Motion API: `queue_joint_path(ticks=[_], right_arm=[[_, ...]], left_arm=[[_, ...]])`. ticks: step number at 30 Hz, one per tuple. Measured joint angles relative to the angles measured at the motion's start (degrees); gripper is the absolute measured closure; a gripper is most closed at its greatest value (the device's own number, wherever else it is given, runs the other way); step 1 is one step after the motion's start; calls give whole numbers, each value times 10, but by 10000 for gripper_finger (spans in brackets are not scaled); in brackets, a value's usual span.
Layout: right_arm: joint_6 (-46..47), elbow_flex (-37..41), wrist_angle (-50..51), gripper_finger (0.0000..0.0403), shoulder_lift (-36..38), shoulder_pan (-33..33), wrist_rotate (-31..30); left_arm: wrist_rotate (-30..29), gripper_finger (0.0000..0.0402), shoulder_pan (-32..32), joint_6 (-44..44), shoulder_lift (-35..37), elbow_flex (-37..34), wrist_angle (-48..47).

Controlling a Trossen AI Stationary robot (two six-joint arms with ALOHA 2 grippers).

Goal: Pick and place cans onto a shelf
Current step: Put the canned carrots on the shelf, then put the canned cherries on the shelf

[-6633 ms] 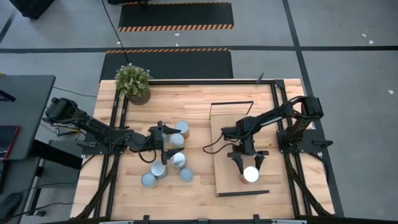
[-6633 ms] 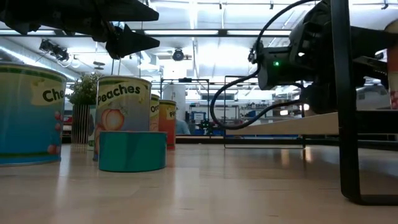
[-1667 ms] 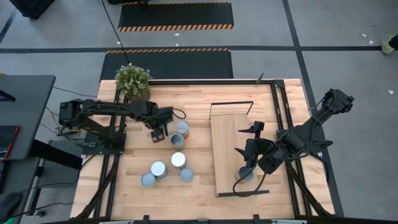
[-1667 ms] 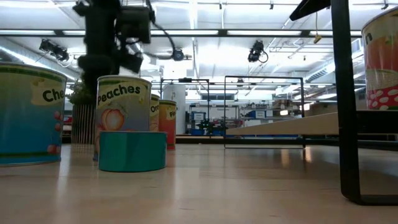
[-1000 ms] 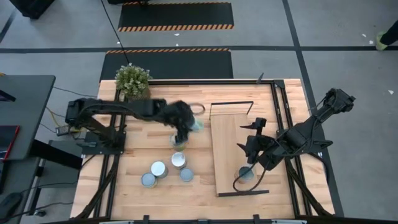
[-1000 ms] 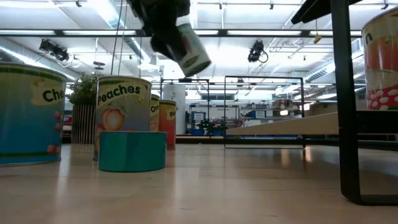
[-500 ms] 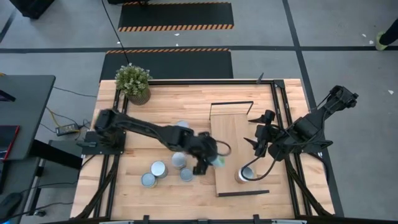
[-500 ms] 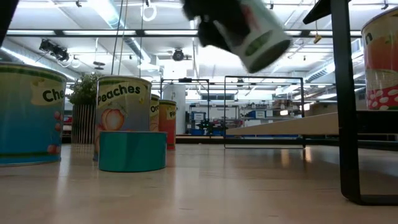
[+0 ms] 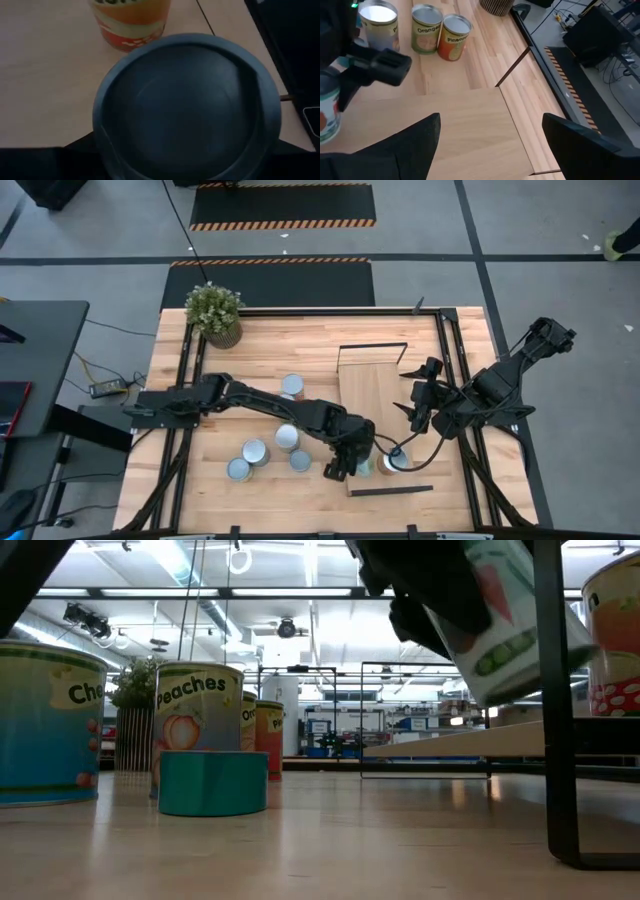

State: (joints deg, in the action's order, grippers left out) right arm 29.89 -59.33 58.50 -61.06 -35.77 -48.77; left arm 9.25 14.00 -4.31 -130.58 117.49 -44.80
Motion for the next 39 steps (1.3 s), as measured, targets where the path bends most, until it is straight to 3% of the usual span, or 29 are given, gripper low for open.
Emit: queue_joint_path(ticks=[14, 18, 27, 39], right_arm=[[0, 0, -6, 46, 0, 0, -2], [0, 0, -10, 46, 0, 0, -2], [0, 0, -15, 46, 0, 0, -2], [-3, 0, -17, 46, 0, 0, 0]], left_arm=[[-63, 123, 28, -53, -8, -17, 38], [-94, 97, 33, -54, -8, -17, 41], [-90, 23, 33, -54, -8, -17, 40], [-227, 13, 41, -73, -2, -17, -20]])
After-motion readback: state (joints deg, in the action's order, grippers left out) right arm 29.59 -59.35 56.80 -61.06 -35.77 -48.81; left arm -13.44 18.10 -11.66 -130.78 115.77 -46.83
